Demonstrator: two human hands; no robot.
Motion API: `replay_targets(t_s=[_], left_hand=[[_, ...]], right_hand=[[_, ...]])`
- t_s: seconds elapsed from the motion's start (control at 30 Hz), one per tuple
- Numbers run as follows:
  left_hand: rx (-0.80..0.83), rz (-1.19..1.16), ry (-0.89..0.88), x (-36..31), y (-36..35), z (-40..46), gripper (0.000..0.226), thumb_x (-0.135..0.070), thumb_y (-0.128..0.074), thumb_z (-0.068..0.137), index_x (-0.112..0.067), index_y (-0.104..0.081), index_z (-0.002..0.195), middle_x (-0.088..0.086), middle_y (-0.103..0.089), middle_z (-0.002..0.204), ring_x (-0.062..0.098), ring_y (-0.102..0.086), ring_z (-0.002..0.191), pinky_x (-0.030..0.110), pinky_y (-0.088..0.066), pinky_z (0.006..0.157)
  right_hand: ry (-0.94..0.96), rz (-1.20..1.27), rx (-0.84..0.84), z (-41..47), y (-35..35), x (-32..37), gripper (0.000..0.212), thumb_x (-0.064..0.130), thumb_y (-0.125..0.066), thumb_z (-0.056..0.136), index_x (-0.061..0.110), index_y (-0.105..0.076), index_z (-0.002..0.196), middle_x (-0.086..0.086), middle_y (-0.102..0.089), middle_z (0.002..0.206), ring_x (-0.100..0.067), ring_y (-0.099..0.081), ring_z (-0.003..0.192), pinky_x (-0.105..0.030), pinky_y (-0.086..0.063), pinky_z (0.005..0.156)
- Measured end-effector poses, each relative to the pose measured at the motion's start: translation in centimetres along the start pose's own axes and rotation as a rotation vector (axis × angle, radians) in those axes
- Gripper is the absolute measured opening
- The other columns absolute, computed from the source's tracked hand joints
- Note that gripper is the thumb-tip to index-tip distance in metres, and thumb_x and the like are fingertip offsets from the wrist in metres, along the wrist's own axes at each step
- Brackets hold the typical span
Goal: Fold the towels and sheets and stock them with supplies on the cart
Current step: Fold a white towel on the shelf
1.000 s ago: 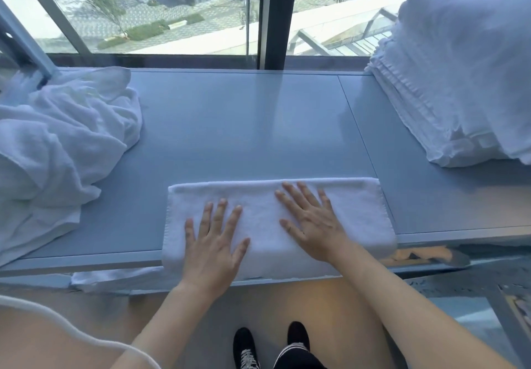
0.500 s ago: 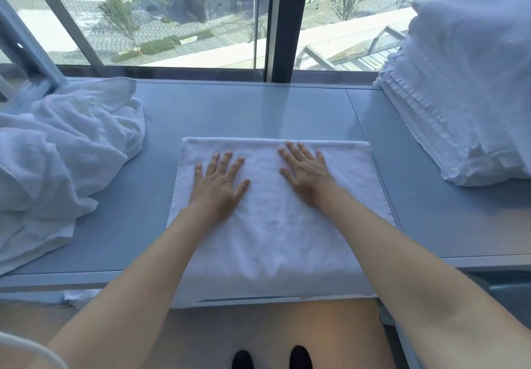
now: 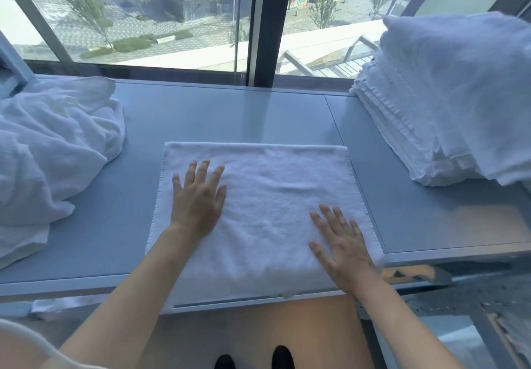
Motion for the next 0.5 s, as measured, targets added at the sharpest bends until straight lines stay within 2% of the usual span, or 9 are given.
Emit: replay_targets(t_s=[0.13, 0.2, 0.33, 0.5], left_hand=[[-0.007, -0.028, 0.06, 0.5, 0.8, -8.7, 0.052, -0.044, -0.04, 0.102, -0.028, -0.047, 0.151, 0.007, -0.038, 0.161, 0.036, -0.031, 0.15, 0.066, -0.031, 0.112], [0.024, -0.048, 0.121, 1.6, 0.5, -12.5, 0.061, -0.054, -0.031, 0.098, -0.03, -0.046, 0.152, 0.005, -0.036, 0.163, 0.033, -0.03, 0.151, 0.063, -0.031, 0.115], [0.038, -0.053, 0.113, 2.7, -0.5, -15.7, 0.065, -0.057, -0.024, 0.099, -0.04, -0.023, 0.161, -0.005, -0.015, 0.171, 0.02, -0.012, 0.158, 0.056, -0.019, 0.122], [0.092, 0.014, 0.143, 3.8, -1.1, -13.1, 0.068, -0.063, -0.012, 0.098, -0.044, -0.006, 0.162, -0.008, 0.001, 0.172, 0.014, 0.006, 0.159, 0.051, -0.011, 0.126]], right_hand=[[-0.001, -0.001, -0.032, 0.1, -0.7, -0.2, 0.065, 0.067, -0.016, 0.102, 0.047, 0.002, 0.162, 0.022, 0.012, 0.17, -0.008, 0.016, 0.157, -0.049, -0.002, 0.128], [0.003, 0.004, -0.043, 0.2, -0.8, -0.3, 0.065, 0.068, -0.016, 0.102, 0.047, 0.001, 0.162, 0.022, 0.01, 0.17, -0.009, 0.015, 0.157, -0.05, -0.002, 0.128], [0.001, -0.006, -0.044, 0.6, -0.9, -0.1, 0.066, 0.065, -0.022, 0.103, 0.047, 0.002, 0.162, 0.021, 0.011, 0.17, -0.008, 0.015, 0.157, -0.048, 0.001, 0.128], [0.0, -0.011, -0.005, 2.9, -0.3, 0.1, 0.068, 0.066, -0.02, 0.1, 0.048, 0.003, 0.161, 0.022, 0.014, 0.169, -0.006, 0.019, 0.155, -0.045, 0.005, 0.128]])
Point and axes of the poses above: each hand's wrist, its own z-axis towards the middle knuckle, its own y-axis out of the back of the hand, x = y × z, the point moved 2 cm from there along z, towards the middle knuckle
